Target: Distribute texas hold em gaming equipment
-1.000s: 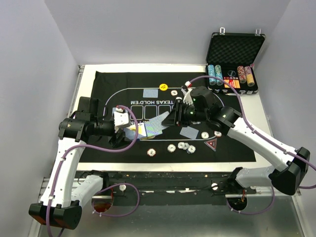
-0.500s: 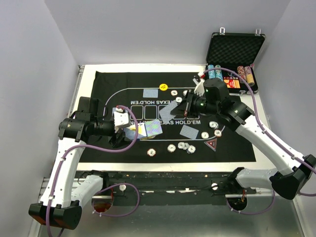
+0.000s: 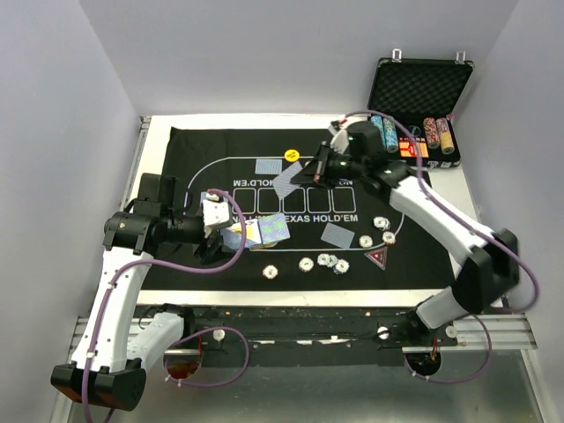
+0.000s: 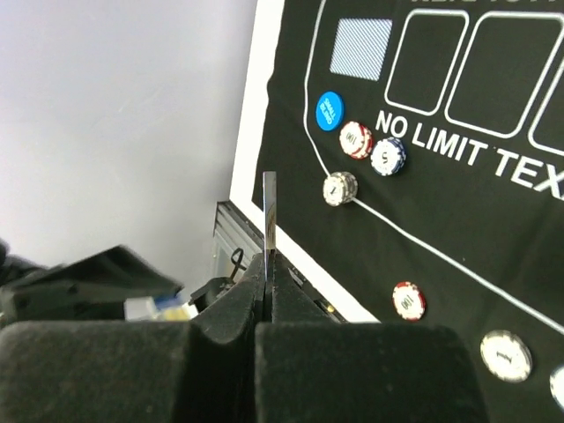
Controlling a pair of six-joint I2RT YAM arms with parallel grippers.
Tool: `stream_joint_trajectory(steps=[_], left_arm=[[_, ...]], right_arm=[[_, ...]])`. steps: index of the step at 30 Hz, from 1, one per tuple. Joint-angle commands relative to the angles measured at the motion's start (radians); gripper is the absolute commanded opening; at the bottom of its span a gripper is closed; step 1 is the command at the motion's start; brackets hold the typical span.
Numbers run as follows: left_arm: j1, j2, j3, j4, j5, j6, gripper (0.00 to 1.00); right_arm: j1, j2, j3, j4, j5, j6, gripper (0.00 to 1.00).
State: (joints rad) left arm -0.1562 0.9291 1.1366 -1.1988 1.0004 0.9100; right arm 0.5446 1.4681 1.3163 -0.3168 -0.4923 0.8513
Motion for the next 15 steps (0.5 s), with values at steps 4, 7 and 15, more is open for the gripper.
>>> stream_joint_trajectory(steps=[4, 7, 15], left_arm=[[0.003, -0.024, 0.015, 0.012, 0.066, -0.006, 0.2], [0.003, -0.023, 0.022, 0.011, 0.067, -0.014, 0.2], [0.003, -0.03, 0.017, 0.018, 0.073, -0.025, 0.19]], right_arm=[[0.084, 0.424, 0.153, 0.243, -0.109, 0.028, 0.01], [0.126, 0.625, 0.346, 0.237, -0.101, 0.022, 0.01], [0.19, 1.115, 0.877, 0.196, -0.075, 0.089, 0.01]])
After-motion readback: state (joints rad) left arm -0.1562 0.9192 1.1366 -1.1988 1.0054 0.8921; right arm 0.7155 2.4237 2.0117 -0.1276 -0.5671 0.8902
